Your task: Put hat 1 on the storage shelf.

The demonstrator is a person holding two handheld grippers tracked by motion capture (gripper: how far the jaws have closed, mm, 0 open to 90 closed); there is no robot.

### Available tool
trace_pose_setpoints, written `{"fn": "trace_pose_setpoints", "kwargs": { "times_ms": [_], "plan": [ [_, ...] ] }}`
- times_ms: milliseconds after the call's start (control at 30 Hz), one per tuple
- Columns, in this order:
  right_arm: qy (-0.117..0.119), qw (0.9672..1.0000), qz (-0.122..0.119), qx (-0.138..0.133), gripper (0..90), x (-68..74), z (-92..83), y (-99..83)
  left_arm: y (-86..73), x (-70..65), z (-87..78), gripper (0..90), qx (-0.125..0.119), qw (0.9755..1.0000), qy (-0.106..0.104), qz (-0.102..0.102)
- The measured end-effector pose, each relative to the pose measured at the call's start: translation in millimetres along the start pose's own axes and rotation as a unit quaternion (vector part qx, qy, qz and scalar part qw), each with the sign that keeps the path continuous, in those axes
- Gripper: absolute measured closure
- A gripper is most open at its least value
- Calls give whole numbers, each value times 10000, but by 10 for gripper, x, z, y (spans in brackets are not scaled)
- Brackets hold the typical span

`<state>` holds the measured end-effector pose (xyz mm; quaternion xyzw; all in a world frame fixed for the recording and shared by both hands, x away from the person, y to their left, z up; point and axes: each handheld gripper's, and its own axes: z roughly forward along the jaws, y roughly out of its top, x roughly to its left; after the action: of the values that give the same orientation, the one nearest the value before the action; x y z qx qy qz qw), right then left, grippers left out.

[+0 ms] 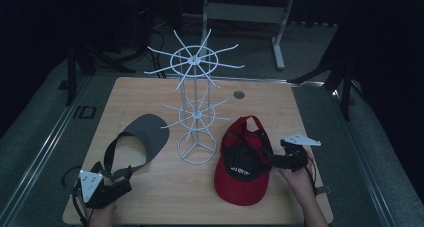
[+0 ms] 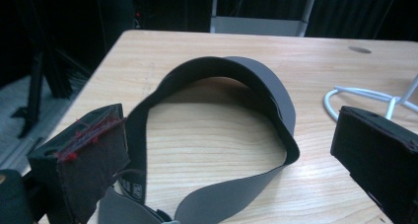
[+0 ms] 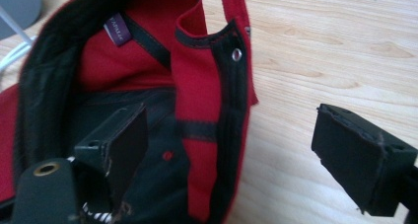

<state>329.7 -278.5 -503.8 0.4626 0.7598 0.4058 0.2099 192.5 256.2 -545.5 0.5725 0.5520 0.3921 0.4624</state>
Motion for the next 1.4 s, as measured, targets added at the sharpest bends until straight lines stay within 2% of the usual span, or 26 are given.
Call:
{"fn": "trace_pose_setpoints", "kwargs": {
  "times_ms": [100,233,300,467,500,600,700,800,833,867,900,933,967,1000,1100,1267,1400],
  "plan": [
    [4,10000,-39,43,141,26,84,11,1,4,-6,12,25,9999,-97,-7],
    [-33,9995,-233,214,164,130,270,0,-3,-1,-1,12,72,9996,-266,-22],
    [-87,9988,-386,299,226,174,325,-11,0,-11,-4,12,69,9996,-273,21],
    [-183,9969,-589,491,236,232,420,-26,1,-16,-4,12,85,9993,-350,21],
    [-278,9958,-668,555,247,247,458,-35,3,-17,-6,12,105,9994,-334,59],
    [-351,9944,-751,660,268,271,506,-53,6,-14,-5,12,100,9993,-354,31],
    [-402,9924,-857,788,344,286,557,-81,4,-12,-2,12,116,9994,-336,24],
    [-331,9911,-931,895,501,292,599,-108,0,-7,6,12,149,9993,-343,-5],
    [-314,9909,-953,899,553,293,603,-115,-2,-4,11,12,169,9992,-356,-9],
    [-314,9909,-953,899,553,293,603,-115,-2,-4,11,12,169,9992,-356,-9],
    [-255,9902,-993,945,703,296,611,-122,-2,-4,14,12,180,9991,-376,-25],
    [-283,9900,-1012,946,791,301,610,-124,-4,-6,16,12,186,9992,-360,-33],
    [-283,9900,-1012,946,791,301,610,-124,-4,-6,16,12,186,9992,-360,-33],
    [-275,9896,-1052,943,842,305,593,-111,-5,-4,19,12,191,9991,-379,-46],
    [-345,9895,-1108,865,852,318,534,-73,-5,-3,20,12,209,9991,-363,-48],
    [-321,9932,-937,612,854,270,389,40,-4,-4,22,12,212,9991,-361,-47],
    [-417,9940,-929,406,854,255,255,134,0,-15,18,12,177,9991,-387,31]
  ]
}}
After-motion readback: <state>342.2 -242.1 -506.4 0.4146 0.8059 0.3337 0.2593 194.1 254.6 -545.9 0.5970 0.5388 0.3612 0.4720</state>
